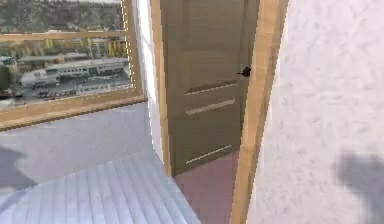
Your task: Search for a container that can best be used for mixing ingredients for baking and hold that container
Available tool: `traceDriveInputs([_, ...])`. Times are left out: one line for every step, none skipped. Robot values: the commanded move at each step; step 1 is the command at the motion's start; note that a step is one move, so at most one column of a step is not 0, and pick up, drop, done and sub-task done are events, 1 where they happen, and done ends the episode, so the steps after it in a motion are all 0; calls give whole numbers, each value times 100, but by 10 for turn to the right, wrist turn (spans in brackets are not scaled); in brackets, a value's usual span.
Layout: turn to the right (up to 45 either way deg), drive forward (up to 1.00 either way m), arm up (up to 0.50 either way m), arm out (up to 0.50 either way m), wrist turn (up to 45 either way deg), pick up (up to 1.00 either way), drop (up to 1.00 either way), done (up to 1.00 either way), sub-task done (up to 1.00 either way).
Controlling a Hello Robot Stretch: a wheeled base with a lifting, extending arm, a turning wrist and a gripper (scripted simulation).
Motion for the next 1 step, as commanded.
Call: traceDriveInputs([-450,0,0,0,0,0,0,0,0])
